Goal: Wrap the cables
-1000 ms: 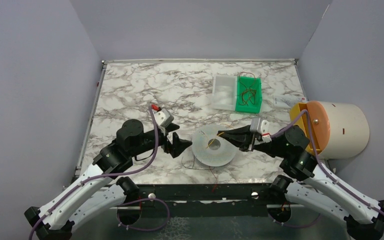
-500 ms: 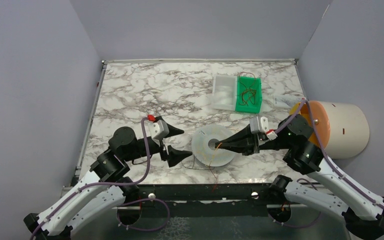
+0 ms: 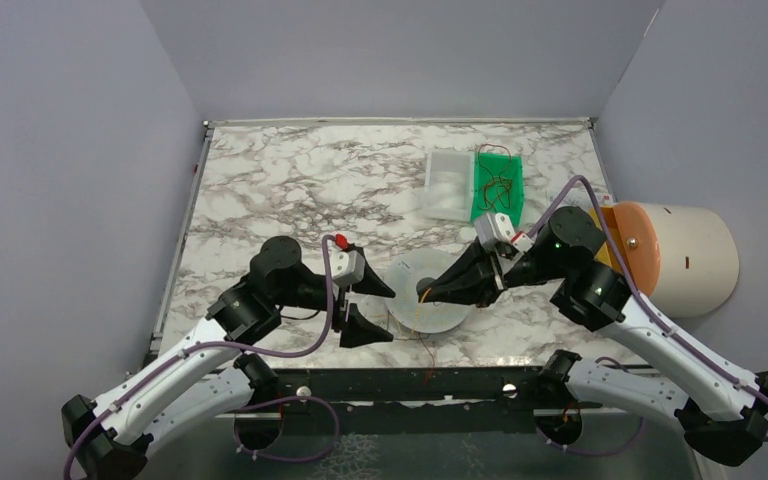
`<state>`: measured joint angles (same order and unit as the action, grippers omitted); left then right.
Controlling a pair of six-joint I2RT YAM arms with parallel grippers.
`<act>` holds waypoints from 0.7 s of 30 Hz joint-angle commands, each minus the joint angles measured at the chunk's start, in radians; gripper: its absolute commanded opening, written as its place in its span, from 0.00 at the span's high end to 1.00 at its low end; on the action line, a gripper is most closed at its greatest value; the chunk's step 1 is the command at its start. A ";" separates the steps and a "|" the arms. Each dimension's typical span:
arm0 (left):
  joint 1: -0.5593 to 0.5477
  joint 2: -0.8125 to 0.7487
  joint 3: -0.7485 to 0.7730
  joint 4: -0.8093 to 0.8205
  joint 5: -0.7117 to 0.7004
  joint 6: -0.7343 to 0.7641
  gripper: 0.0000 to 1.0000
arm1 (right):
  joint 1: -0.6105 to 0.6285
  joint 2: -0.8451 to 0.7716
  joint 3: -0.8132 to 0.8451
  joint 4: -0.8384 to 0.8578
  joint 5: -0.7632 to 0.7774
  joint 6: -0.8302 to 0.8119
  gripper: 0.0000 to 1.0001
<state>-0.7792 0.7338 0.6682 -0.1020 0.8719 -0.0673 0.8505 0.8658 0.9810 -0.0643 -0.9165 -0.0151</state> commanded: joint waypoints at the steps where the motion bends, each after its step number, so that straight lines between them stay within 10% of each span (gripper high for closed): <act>1: -0.003 0.003 0.014 0.030 0.125 0.021 0.16 | -0.002 -0.007 0.038 0.002 -0.041 0.031 0.99; 14: -0.003 0.048 0.001 0.022 0.165 0.020 0.41 | -0.002 -0.037 0.034 0.003 -0.012 0.042 0.99; 21: -0.003 0.050 -0.002 0.015 0.154 0.020 0.83 | -0.002 -0.041 0.020 0.006 -0.005 0.046 0.99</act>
<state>-0.7792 0.7872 0.6674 -0.0994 0.9997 -0.0605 0.8505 0.8375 0.9901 -0.0647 -0.9287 0.0116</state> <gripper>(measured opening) 0.325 0.024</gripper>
